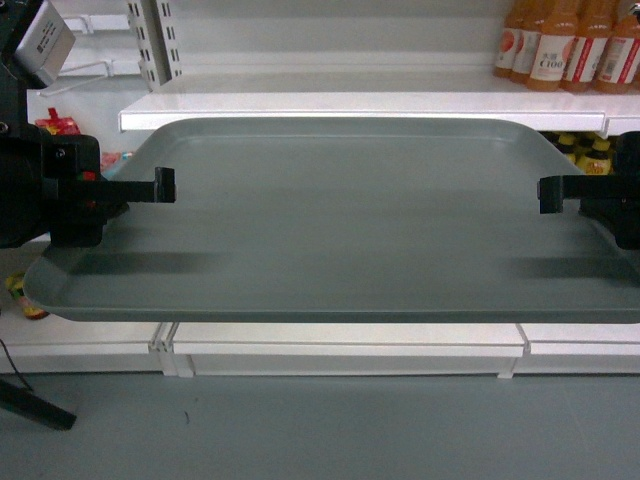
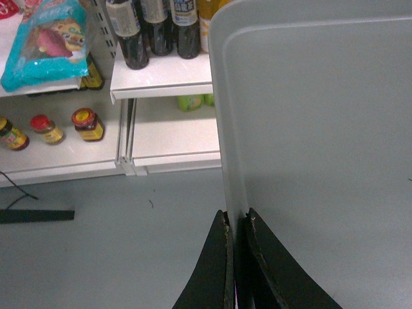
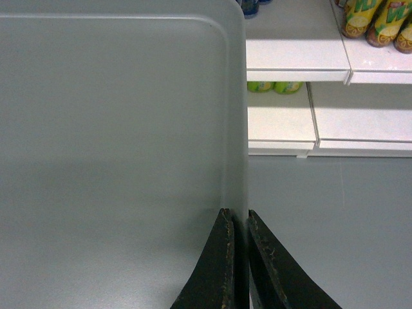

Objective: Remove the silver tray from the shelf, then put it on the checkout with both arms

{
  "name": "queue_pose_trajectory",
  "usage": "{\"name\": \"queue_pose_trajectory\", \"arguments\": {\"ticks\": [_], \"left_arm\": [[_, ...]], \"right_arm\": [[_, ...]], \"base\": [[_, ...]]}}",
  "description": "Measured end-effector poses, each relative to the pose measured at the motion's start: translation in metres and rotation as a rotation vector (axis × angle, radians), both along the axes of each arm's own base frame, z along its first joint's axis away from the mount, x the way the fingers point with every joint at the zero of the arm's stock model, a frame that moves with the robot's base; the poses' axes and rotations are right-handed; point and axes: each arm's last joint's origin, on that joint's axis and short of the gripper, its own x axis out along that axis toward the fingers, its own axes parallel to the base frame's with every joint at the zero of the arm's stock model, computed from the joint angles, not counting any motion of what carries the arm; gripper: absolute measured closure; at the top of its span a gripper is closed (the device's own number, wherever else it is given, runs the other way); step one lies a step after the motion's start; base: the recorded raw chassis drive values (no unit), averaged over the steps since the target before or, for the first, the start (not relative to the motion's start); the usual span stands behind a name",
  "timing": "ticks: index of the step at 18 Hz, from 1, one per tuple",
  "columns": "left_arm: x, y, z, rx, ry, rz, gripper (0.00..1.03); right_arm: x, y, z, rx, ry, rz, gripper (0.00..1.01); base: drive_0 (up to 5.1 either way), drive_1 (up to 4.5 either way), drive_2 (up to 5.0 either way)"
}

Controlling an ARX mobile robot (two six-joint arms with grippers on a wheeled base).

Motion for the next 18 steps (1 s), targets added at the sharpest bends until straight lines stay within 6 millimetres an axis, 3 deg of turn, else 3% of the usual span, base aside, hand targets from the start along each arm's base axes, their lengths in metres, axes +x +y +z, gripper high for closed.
{"name": "queue_pose_trajectory", "arguments": {"ticks": [18], "left_arm": [[-0.0002, -0.0003, -0.0002, 0.001, 0.003, -0.001, 0.99]], "right_arm": [[-0.0002, -0.0001, -0.0002, -0.001, 0.003, 0.000, 0.98]], "base": [[0.1, -4.06, 4.2]]}}
